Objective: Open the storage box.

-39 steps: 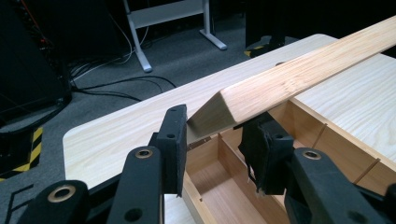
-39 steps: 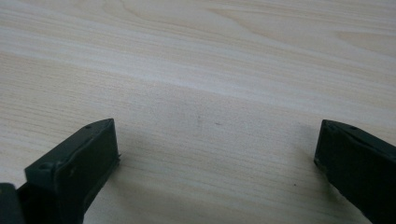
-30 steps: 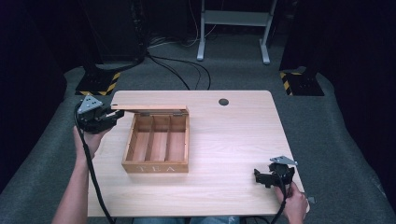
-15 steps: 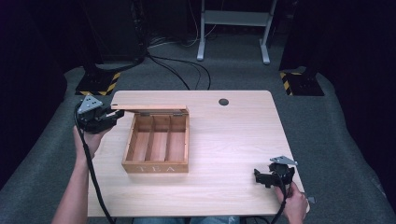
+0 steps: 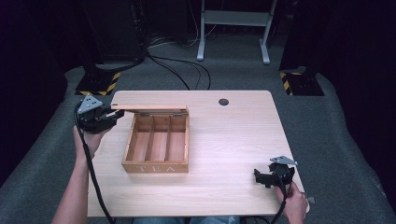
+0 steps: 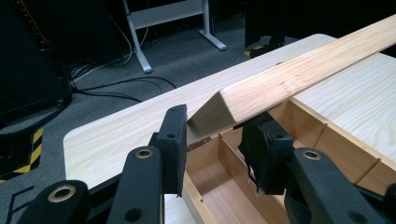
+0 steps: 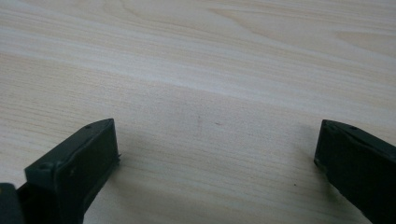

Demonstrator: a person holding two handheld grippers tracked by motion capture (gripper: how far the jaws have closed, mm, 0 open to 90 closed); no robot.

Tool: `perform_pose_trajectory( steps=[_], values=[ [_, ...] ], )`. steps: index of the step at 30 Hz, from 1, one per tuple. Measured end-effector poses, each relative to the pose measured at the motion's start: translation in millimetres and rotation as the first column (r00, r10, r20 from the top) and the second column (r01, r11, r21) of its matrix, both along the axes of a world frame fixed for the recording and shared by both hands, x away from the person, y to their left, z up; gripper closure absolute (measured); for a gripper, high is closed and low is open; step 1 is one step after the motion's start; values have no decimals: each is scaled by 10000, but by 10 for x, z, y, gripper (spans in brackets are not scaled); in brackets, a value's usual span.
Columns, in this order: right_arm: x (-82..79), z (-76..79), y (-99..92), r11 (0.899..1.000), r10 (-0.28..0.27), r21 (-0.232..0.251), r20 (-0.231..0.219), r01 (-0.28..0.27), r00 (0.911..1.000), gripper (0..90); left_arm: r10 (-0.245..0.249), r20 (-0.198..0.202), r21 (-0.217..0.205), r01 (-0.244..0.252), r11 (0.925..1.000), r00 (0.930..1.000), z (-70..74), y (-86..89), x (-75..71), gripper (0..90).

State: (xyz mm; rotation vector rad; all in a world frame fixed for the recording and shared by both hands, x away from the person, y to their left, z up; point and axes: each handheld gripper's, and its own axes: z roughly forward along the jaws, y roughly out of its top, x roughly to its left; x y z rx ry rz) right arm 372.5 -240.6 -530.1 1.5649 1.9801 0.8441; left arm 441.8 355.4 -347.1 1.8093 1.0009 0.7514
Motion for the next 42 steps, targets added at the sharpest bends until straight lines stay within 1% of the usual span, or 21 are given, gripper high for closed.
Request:
perform_pose_trajectory(
  steps=[31, 32, 33, 35, 36, 42],
  values=[
    [0, 0, 0, 10000, 3, 0, 3, -3, 10000, 0, -12, -4, 16, 12, 10000, 10000, 1, 0, 0, 607],
    [2, -1, 7, 9999, -112, 46, 29, 112, 9999, 0, -13, -2, 18, 13, 10000, 10000, 1, 0, 0, 608],
    [0, 0, -1, 10000, 20, -8, -1, -20, 10000, 0, -13, -1, 12, 13, 10000, 10000, 1, 0, 0, 607],
    [1, -1, 5, 10000, -72, 34, 18, 72, 10000, 0, -13, -2, 16, 13, 10000, 10000, 1, 0, 0, 608],
    [0, 0, -1, 10000, 14, -3, -2, -14, 10000, 0, -12, -3, 16, 12, 10000, 10000, 1, 0, 0, 607],
    [0, 0, 0, 10000, -14, 1, -4, 14, 10000, 0, -25, -8, 38, 25, 10000, 10000, 2, 1, -1, 607]
  ],
)
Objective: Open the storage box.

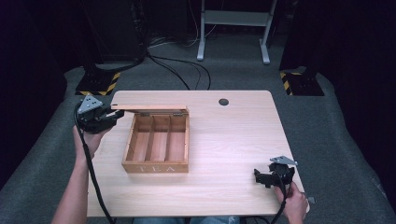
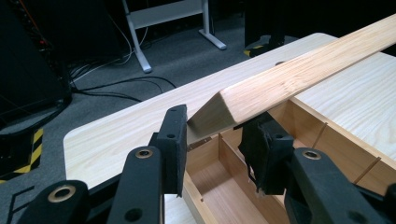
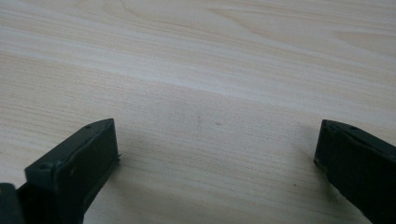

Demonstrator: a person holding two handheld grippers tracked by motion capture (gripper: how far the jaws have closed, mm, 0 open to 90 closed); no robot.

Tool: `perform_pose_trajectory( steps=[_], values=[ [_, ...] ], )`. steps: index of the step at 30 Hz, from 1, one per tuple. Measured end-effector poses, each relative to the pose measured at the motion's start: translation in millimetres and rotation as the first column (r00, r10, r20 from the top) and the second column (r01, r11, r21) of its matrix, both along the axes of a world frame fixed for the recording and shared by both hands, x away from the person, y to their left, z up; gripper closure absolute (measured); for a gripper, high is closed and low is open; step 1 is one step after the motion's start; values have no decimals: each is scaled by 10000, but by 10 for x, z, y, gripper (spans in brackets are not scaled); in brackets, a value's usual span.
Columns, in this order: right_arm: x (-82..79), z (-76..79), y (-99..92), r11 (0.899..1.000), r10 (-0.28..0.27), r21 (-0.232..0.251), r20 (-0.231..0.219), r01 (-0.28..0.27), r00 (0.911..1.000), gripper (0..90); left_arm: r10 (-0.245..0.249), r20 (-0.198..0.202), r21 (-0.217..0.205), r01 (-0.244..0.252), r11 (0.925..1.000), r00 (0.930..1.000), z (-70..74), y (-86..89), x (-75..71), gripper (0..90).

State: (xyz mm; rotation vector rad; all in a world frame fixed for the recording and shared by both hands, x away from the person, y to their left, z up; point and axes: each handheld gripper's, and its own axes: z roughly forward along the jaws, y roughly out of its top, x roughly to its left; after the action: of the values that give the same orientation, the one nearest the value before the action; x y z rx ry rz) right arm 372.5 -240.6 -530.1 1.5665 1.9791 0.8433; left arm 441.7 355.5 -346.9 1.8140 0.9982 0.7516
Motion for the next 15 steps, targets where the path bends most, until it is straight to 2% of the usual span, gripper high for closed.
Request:
perform_pose_trajectory(
  steps=[15],
  values=[
    [0, 0, 0, 10000, 4, 0, 3, -4, 10000, 0, -27, -33, 47, 27, 10000, 10000, 2, 2, -3, 607]
  ],
)
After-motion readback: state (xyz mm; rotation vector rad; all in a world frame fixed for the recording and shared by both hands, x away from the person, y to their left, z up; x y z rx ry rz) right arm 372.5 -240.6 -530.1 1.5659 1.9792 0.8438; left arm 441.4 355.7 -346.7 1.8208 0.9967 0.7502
